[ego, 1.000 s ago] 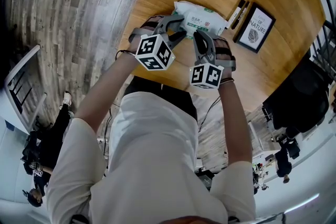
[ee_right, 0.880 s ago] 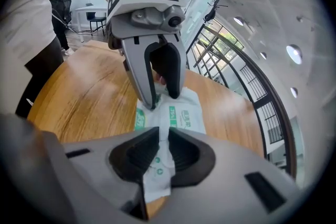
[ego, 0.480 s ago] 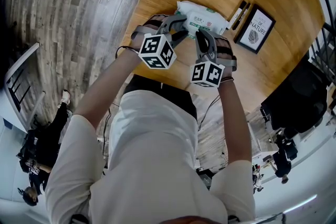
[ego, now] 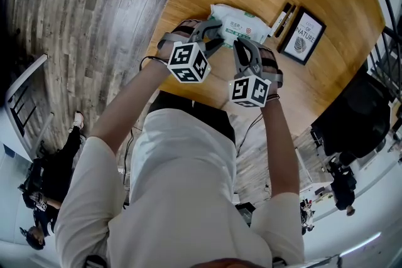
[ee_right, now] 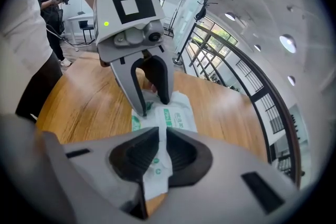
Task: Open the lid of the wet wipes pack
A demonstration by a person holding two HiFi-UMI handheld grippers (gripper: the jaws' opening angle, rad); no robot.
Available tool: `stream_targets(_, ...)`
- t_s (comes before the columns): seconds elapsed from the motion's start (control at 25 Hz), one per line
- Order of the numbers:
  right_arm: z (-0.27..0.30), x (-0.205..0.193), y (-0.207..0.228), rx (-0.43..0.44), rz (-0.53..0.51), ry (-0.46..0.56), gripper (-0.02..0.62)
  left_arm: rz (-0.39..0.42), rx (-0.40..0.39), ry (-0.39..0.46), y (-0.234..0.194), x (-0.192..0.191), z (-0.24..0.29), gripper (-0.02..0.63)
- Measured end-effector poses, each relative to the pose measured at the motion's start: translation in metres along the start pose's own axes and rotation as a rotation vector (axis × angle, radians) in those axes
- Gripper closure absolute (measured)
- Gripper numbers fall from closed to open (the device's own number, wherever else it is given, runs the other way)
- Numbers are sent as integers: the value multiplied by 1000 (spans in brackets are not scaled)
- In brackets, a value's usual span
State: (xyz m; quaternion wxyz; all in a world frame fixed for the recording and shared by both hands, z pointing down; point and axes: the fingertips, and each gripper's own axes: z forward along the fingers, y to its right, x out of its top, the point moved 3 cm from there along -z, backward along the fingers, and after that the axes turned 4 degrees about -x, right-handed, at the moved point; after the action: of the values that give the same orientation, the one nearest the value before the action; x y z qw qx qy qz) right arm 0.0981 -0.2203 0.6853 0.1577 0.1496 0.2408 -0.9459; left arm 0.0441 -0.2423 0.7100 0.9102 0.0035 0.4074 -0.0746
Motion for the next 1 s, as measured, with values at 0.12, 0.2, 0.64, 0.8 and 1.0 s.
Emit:
stream_targets(0.12,-1,-1,1,1,20,1,551,-5,-3,-2,0,1,0,416)
stream_targets(0.2,-1,-1,1,0,40,2,551,-8,-5,-2,0,1,0,416)
stream_targets(0.64,-14,8,45,-143,67,56,563,-9,-14,-4,1,0,0,414)
stream_targets(0.8,-8,2,61,-181,49,29,558,-10,-17,-1,1,0,-1,414)
stream_targets(1.0,6,-14,79,-244,78,-9,548,-7,-21,5,1,1,2,414)
